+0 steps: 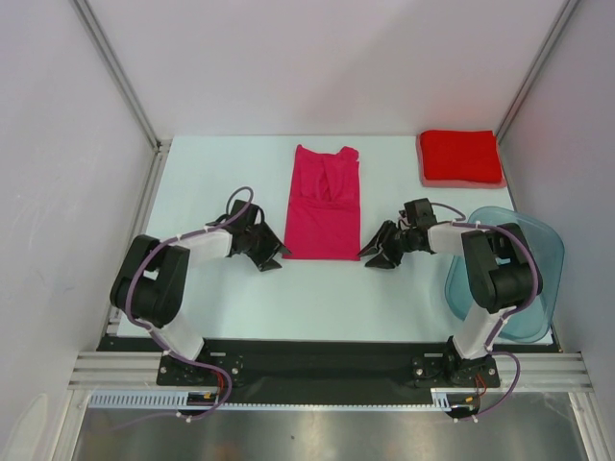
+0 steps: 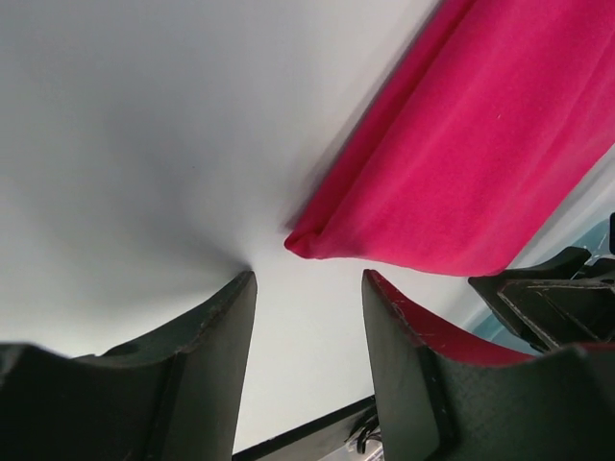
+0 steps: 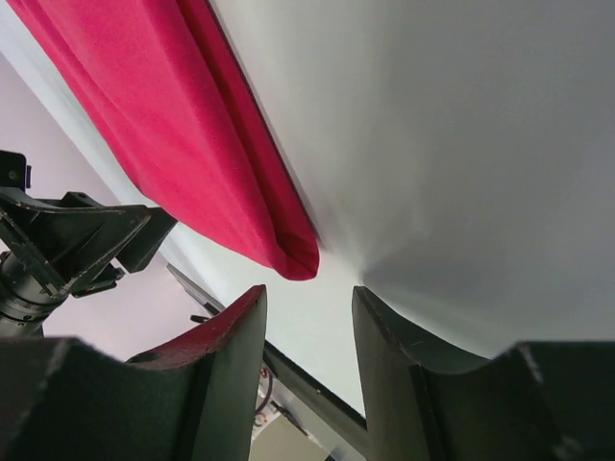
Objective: Fold and stack the t-shirts
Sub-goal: Fold the tshirt
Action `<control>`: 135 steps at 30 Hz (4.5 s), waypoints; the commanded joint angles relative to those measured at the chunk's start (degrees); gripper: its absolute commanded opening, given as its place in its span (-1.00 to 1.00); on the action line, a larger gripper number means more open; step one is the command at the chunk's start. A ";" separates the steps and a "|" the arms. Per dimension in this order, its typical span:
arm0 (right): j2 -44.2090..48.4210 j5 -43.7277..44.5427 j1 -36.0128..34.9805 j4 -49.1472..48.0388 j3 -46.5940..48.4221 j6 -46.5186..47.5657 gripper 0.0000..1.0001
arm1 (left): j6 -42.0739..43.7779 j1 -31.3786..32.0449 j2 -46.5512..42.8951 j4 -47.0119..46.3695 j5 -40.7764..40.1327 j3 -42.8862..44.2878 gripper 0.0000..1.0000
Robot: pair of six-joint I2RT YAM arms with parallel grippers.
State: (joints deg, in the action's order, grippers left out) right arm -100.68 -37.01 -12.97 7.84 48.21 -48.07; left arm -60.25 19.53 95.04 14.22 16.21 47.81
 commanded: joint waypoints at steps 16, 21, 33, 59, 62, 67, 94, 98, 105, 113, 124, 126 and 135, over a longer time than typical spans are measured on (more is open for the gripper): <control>-2.15 6.07 -3.11 -0.81 3.21 -2.90 -0.06 | -1.10 -2.57 5.15 -1.82 -1.62 1.14 -0.06; -2.85 7.48 -3.20 -0.37 3.30 -2.64 -0.07 | -0.92 -2.57 6.46 -2.00 -1.62 2.37 -0.14; -4.69 9.15 -3.55 -0.28 4.70 -2.64 -0.17 | -0.04 -2.57 7.43 -3.50 -0.91 2.11 -0.47; 11.37 7.75 -4.34 1.56 -13.39 7.37 -1.00 | 0.40 10.42 -11.26 -7.19 -4.34 -16.16 -0.99; 17.79 8.45 -4.96 4.64 -16.82 8.08 -1.00 | -3.02 15.25 -15.23 -7.27 -5.83 -20.12 -0.99; 28.42 8.71 -7.06 10.17 -21.22 8.61 -1.00 | -10.14 22.38 -23.31 -7.45 -8.03 -26.71 -1.00; 9.75 8.01 -6.37 13.96 7.50 13.18 -1.00 | 1.79 10.10 -16.59 4.50 -4.78 -4.41 -0.99; 2.17 6.52 -4.96 16.15 16.73 14.85 -1.00 | 6.10 7.37 -8.57 5.91 -3.03 6.12 -1.00; -7.76 5.11 -2.94 19.14 30.79 16.26 -1.00 | 10.41 2.98 1.36 9.07 -2.41 19.94 -1.00; -17.26 2.30 -1.01 20.55 44.76 15.64 -1.00 | 13.31 -1.68 10.85 10.74 1.80 32.41 -0.99; -26.14 0.28 0.67 21.25 55.84 14.06 -1.00 | 13.84 -4.85 18.33 10.04 3.83 39.55 -0.99; -27.28 0.10 1.19 20.99 56.73 13.36 -1.00 | 13.93 -5.11 19.30 9.69 3.83 40.52 -0.99; -31.94 -1.66 2.25 19.59 61.21 12.04 -1.00 | 13.93 -6.43 24.05 9.43 6.03 44.82 -0.96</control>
State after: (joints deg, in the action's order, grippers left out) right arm -131.24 -36.86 -11.11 28.64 105.86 -35.18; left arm -47.46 14.00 118.48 24.75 20.58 89.86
